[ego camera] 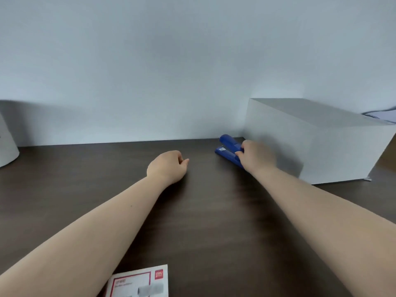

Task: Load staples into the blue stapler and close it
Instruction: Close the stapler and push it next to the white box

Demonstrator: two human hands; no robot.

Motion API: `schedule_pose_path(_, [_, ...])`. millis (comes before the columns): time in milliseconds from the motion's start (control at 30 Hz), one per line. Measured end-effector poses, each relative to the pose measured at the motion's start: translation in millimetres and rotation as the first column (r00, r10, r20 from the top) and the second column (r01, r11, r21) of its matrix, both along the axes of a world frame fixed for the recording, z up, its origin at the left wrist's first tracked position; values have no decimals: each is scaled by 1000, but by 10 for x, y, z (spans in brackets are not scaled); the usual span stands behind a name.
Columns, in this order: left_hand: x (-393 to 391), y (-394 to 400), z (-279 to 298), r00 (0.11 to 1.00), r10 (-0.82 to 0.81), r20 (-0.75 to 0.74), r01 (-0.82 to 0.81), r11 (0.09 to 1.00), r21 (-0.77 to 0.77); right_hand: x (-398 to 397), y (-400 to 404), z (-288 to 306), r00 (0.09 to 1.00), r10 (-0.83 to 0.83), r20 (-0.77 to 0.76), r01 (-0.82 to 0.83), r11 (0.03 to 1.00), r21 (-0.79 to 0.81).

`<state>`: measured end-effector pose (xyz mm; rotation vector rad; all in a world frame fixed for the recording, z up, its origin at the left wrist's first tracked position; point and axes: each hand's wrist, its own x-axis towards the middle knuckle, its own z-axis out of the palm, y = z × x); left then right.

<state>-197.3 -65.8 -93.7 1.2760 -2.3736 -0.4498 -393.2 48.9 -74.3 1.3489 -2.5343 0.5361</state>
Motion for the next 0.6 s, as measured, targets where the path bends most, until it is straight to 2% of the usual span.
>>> schedule_pose_path(100, [-258,-135,-39,998,-70,-6,70,997,-23,-186,-123,33,995,-85,-54,85,996,4])
schedule_pose_path(300, [-483,-314,-106,992,-121,-27,119,991,-65,-415,-358,-22,980,-90,-178,78,994,-72])
schedule_pose_path(600, [-497,-343,-133,989,-143,-42,140,988,-72,-571,-607,-80,971,-140,-193,133,990,-51])
